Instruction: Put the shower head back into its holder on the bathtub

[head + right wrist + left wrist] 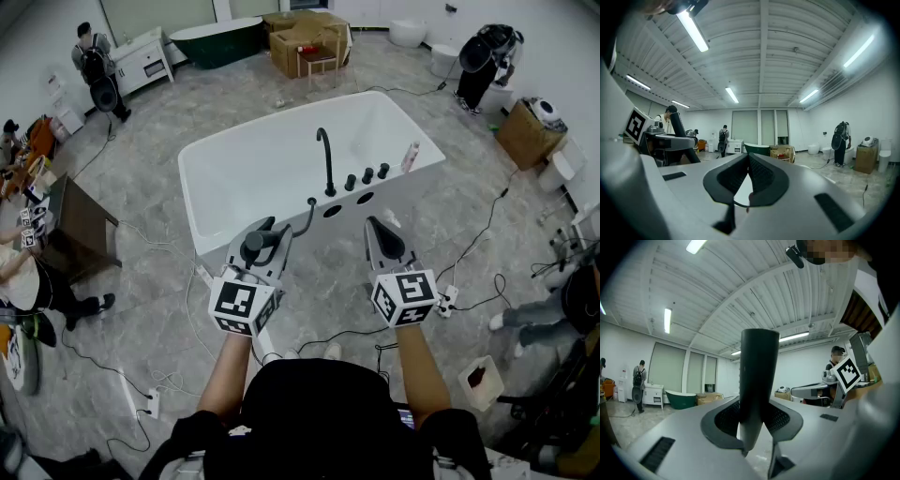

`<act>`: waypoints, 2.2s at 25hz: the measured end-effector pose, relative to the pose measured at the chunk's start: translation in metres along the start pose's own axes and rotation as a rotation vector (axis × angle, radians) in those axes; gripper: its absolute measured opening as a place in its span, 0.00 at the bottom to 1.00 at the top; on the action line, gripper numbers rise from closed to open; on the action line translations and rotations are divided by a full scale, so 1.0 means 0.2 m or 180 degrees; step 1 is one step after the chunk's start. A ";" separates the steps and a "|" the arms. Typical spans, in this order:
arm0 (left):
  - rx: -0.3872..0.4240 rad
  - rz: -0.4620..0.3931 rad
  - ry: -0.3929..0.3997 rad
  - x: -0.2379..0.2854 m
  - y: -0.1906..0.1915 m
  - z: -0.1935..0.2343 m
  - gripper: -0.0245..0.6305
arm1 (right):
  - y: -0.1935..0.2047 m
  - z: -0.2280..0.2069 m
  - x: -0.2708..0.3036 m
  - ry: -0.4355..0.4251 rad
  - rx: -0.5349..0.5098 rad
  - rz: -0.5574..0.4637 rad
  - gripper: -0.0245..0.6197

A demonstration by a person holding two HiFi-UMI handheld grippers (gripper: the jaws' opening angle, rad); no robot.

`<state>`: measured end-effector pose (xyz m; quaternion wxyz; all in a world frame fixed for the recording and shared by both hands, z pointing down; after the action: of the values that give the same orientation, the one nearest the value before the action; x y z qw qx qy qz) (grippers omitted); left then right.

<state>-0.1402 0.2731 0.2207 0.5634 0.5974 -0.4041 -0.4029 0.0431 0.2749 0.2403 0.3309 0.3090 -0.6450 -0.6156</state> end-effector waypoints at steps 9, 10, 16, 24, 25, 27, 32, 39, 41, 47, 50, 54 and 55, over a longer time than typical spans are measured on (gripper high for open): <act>0.0020 0.0022 -0.0032 0.03 0.01 -0.10 0.24 | 0.02 -0.08 -0.06 -0.0064 0.0114 -0.0034 0.06; 0.0029 0.0027 -0.0038 0.04 0.01 -0.12 0.24 | 0.02 -0.09 -0.07 -0.0069 0.0117 -0.0032 0.06; 0.0030 0.0058 -0.0085 0.08 0.04 -0.24 0.24 | 0.07 -0.16 -0.12 -0.0187 0.0129 -0.0013 0.06; 0.0074 0.0107 -0.0153 0.11 0.08 -0.34 0.24 | 0.15 -0.25 -0.16 -0.0252 0.0167 -0.0015 0.06; 0.0084 0.0118 -0.0166 0.11 0.08 -0.35 0.24 | 0.16 -0.26 -0.16 -0.0247 0.0171 -0.0021 0.06; 0.0105 0.0144 -0.0184 0.13 0.10 -0.36 0.24 | 0.17 -0.29 -0.16 -0.0235 0.0169 -0.0030 0.06; 0.0070 0.0180 -0.0223 0.22 0.13 -0.34 0.24 | 0.18 -0.35 -0.10 -0.0261 0.0158 0.0010 0.06; 0.0021 0.0207 -0.0239 0.39 0.15 -0.23 0.24 | 0.18 -0.42 0.10 -0.0285 0.0087 0.0102 0.06; 0.0006 0.0206 -0.0235 0.47 0.16 -0.20 0.24 | 0.18 -0.47 0.17 -0.0289 0.0103 0.0110 0.06; -0.0107 0.0273 -0.0195 0.72 0.19 -0.08 0.24 | 0.21 -0.58 0.45 -0.0317 0.0139 0.0176 0.06; -0.0117 0.0269 -0.0178 0.85 0.19 -0.01 0.24 | 0.21 -0.64 0.59 -0.0342 0.0141 0.0200 0.06; -0.0155 0.0277 -0.0116 1.03 0.18 0.09 0.24 | 0.19 -0.71 0.78 -0.0331 0.0146 0.0246 0.06; -0.0168 0.0283 -0.0101 1.07 0.18 0.12 0.24 | 0.19 -0.73 0.82 -0.0321 0.0152 0.0256 0.06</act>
<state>-0.0890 0.0625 0.2498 0.5899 0.5573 -0.4283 -0.3975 0.0632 0.0582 0.2886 0.3150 0.2592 -0.6873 -0.6011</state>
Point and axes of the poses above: the fingertips, and each gripper's own axes: x forward along the fingers, z to its left, y out of its underside, the point moved 1 cm from there along -x, backward along the fingers, and after that the axes turned 15 degrees about -y, right-handed, at the moved point
